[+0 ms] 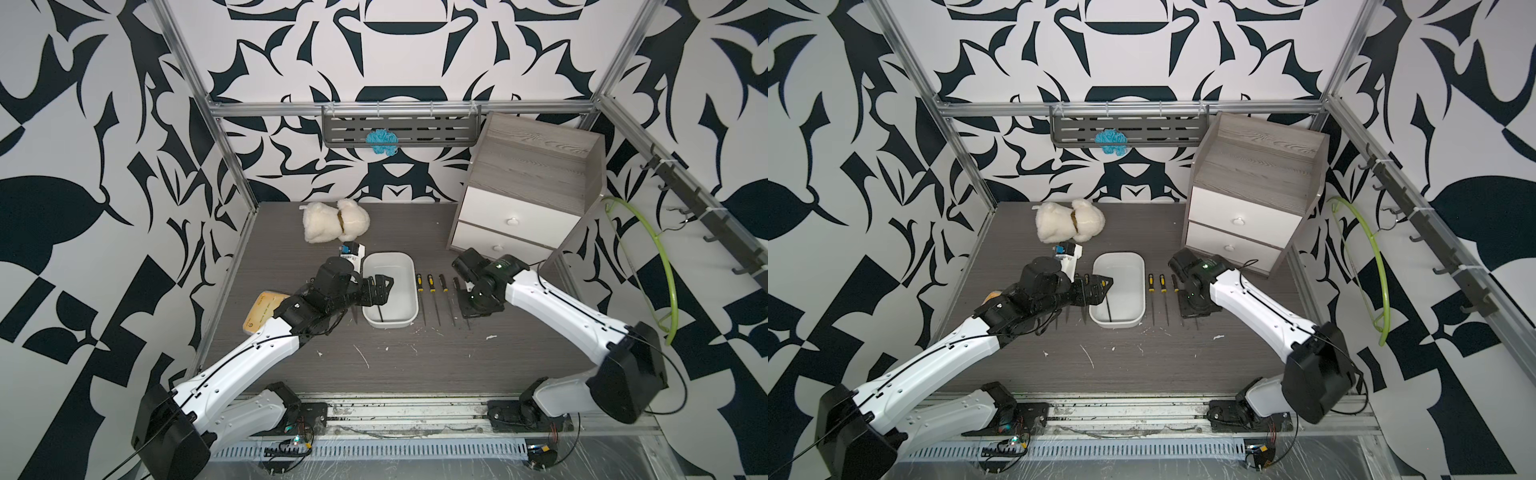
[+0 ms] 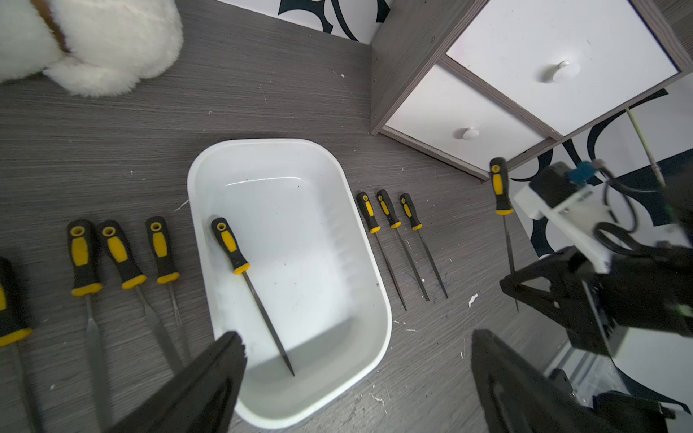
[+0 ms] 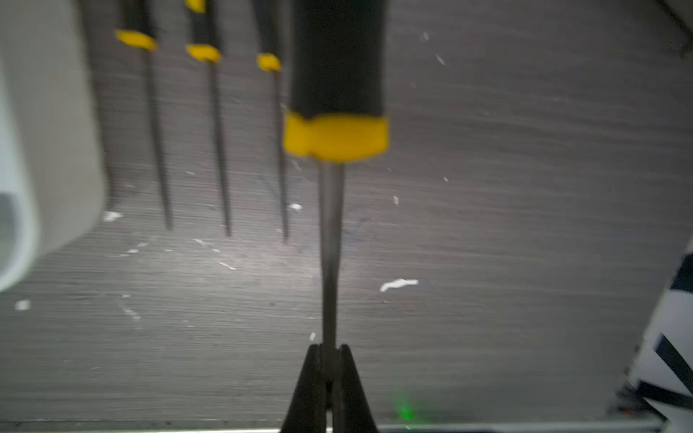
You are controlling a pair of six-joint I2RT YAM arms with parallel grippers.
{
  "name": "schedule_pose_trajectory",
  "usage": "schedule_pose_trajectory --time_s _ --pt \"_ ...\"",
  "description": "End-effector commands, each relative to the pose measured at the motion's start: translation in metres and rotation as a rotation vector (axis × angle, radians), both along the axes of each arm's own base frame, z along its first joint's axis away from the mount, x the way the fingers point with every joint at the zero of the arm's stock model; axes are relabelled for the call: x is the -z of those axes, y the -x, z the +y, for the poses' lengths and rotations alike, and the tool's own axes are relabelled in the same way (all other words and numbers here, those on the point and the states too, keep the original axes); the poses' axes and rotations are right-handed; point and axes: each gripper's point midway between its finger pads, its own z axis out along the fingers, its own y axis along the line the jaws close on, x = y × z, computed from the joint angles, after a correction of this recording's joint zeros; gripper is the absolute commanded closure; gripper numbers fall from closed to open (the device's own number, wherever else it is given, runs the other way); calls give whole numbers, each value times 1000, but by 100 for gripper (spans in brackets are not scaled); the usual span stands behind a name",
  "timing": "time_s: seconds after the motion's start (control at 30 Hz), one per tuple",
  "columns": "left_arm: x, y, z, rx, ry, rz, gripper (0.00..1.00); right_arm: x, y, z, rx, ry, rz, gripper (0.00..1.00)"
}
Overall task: Take the file tool out of the storage box
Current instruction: Place the file tool at the center of the board.
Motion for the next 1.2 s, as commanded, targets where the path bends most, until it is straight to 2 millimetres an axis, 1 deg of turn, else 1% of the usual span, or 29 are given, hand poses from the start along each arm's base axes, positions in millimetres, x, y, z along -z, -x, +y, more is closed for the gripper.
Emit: schedule_pose_trajectory --time_s 0.0,0.07,0.17,0.27,0.4,0.53,0.73,0.87,1.07,1.17 --pt "9 10 -1 33 -11 52 1 7 7 -22 -17 83 129 100" --pt "12 15 0 38 -4 72 1 17 -1 -21 -11 71 161 100" --pt "17 21 3 48 -8 84 1 33 -4 -29 -12 112 227 100" --pt "18 23 10 36 -22 67 1 48 -6 -34 8 99 266 100" --pt "14 26 11 42 -15 56 1 60 -12 -32 4 88 295 100" --pt "14 28 9 52 -3 61 1 68 -18 -32 5 100 305 100" --pt "16 27 8 54 -5 70 1 85 -19 -37 14 131 333 100" --pt "18 27 8 51 -8 72 1 89 -21 -39 24 145 327 100" --pt "20 27 7 54 -5 78 1 90 -23 -35 27 120 327 100" --pt "20 26 8 51 -7 76 1 89 -22 -35 31 116 325 94"
